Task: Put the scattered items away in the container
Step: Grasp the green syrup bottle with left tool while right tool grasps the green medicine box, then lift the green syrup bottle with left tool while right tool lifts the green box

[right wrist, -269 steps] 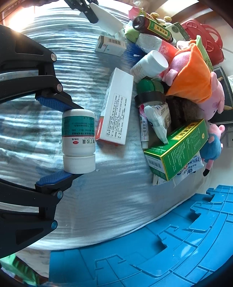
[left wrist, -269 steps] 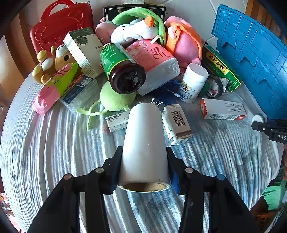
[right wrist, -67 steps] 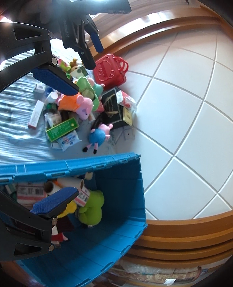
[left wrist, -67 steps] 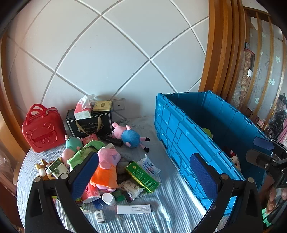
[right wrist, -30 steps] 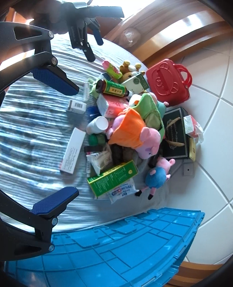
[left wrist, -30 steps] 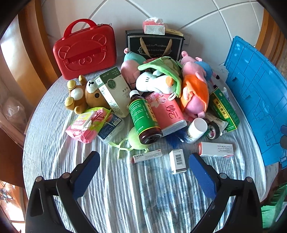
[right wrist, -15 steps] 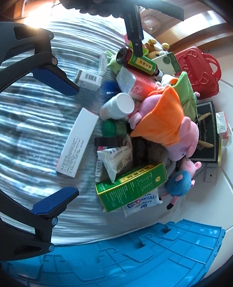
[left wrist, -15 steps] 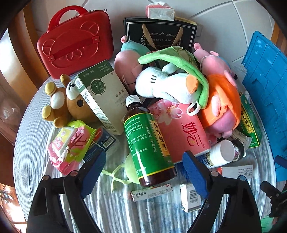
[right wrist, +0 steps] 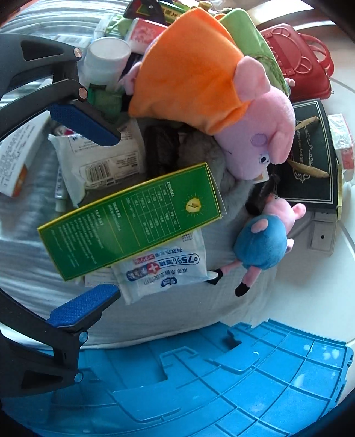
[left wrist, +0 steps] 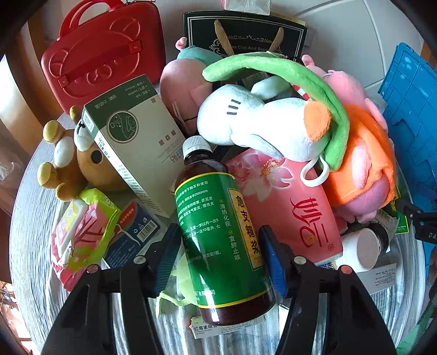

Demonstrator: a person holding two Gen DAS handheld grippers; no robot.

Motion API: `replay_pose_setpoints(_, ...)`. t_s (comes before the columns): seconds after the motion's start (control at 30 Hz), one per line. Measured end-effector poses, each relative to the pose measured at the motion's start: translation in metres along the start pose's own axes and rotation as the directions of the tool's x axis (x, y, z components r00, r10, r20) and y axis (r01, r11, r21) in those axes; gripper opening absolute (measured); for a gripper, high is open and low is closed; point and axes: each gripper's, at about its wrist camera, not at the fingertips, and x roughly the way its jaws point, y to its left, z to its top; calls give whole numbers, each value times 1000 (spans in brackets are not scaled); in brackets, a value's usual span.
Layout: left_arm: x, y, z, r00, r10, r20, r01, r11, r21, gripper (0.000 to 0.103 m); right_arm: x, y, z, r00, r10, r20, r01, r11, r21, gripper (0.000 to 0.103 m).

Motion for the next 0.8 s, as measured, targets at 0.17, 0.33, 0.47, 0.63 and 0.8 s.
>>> replay_pose_setpoints(0.17,2,-2,2,1000,19,10,-19,1000,4,57,20,6,7,999,-22,-25,21,998,-55,102)
replay_pose_setpoints(0.33,1,-5,0,999,33,28,-33,999,10,57,33,10,10,996,-69,-48,65,994,-93,69)
replay_pose_setpoints(0.47,-1,-5,-1,999,27,31,-28,1000,8,56,32,9,13,996,-72,-51,67,994,-89,63)
replay_pose_setpoints(0.63,-11,1,-9,999,25,37,-26,1000,10,55,18,8,11,998,-63,-27,60,995,-75,60)
replay_pose_setpoints(0.8,-27,2,-16,998,17,58,-18,1000,5,55,-6,9,8,999,-47,-3,47,998,-51,59)
